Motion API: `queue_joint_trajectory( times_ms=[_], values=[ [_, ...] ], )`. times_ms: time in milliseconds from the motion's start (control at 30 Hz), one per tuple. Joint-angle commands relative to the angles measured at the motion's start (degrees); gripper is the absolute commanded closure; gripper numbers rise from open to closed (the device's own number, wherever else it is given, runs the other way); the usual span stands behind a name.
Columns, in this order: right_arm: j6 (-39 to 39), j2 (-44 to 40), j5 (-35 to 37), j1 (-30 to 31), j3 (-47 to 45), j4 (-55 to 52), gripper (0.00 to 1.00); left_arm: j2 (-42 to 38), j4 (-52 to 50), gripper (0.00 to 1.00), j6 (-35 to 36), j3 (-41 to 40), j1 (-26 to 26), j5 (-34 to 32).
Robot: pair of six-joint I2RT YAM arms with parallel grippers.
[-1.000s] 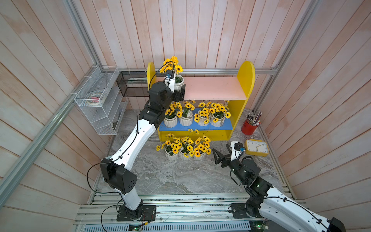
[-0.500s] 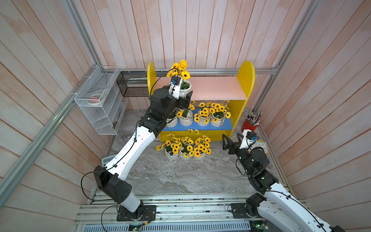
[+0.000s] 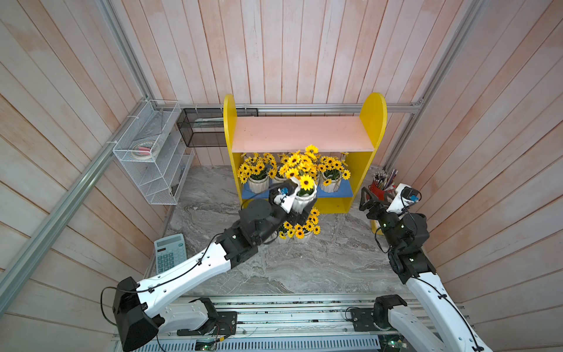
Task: Take the sunflower pots off the shelves
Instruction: Place the sunflower pot at the center of the board.
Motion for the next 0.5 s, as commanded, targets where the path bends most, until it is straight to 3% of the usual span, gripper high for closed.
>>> queue_joint_trajectory(
  times_ms=[0, 100, 233, 467],
  values=[
    [2.7, -0.1, -5.0, -2.5, 1.0, -1.7, 0.03, -2.2, 14.3, 1.0, -0.9, -9.9, -6.0, -5.6],
    [2.5, -1.1, -5.7, -2.8, -0.2, -1.9, 0.03, -1.1, 23.9, 1.0, -1.7, -18.6, -11.0, -7.5],
    [2.8, -2.5, -6.1, -2.8, -2.0, -2.7, 0.04, 4.9, 36.4, 1.0, 1.9, -24.2, -16.9, -11.7],
    [2.7, -4.6, -6.6, -2.8, -3.9, -4.4, 0.06, 19.4, 55.0, 1.0, 2.1, -26.1, -18.6, -8.6]
  ],
)
